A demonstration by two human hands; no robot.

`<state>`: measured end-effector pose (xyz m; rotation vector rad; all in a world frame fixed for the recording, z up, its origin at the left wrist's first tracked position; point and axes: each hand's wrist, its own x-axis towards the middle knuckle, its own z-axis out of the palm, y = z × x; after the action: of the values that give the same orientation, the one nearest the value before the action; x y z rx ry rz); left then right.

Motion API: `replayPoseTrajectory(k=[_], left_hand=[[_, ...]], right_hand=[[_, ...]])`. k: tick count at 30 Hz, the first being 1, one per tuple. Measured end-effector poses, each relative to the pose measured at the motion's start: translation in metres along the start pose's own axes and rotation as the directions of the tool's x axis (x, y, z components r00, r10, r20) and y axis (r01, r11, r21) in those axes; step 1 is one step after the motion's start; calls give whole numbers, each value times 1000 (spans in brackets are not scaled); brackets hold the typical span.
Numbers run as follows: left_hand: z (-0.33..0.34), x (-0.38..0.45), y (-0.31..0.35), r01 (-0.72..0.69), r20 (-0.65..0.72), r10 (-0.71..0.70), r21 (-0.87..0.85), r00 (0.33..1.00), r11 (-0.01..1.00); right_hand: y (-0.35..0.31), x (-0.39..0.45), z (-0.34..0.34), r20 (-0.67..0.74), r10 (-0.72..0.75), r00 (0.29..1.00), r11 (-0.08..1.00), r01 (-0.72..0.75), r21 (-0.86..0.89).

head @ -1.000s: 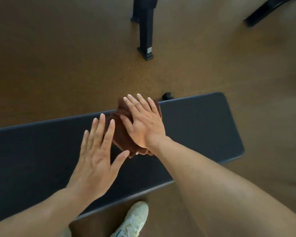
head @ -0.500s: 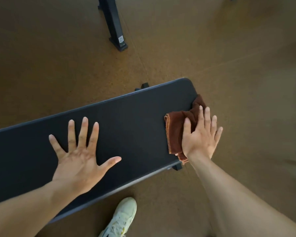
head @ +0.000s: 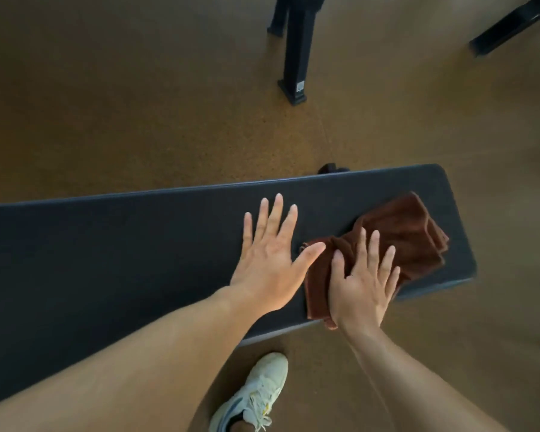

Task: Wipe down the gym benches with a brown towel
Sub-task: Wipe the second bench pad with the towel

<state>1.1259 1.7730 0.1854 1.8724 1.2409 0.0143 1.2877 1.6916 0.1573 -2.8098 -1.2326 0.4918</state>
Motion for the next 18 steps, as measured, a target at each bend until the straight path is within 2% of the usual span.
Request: replayPoseTrajectory(k=[2, 4, 9, 12, 15, 18], left_hand=[[-18, -31, -33, -49, -97, 44, -55, 994, 997], [-40, -68, -79, -40, -178, 32, -42, 983, 998], [-108, -156, -210, 110, -329, -106, -7, 938, 994], [-142, -202, -267, 178, -360, -175, -24, 916, 984], [-163, -238, -303, 206, -342, -214, -60, 915, 977], [-170, -258, -316, 226, -325, -243, -91, 914, 970]], right_hand=[[-50, -24, 14, 33, -114, 993, 993, 115, -15], [-108, -49, 30, 55, -204, 977, 979, 205, -15], [-256, -127, 71, 92, -425, 900, 904, 428, -14], [-322, -174, 92, 129, -519, 845, 850, 526, -23], [-364, -214, 107, 181, -621, 762, 771, 636, -34], [-374, -235, 118, 231, -747, 623, 621, 778, -92]])
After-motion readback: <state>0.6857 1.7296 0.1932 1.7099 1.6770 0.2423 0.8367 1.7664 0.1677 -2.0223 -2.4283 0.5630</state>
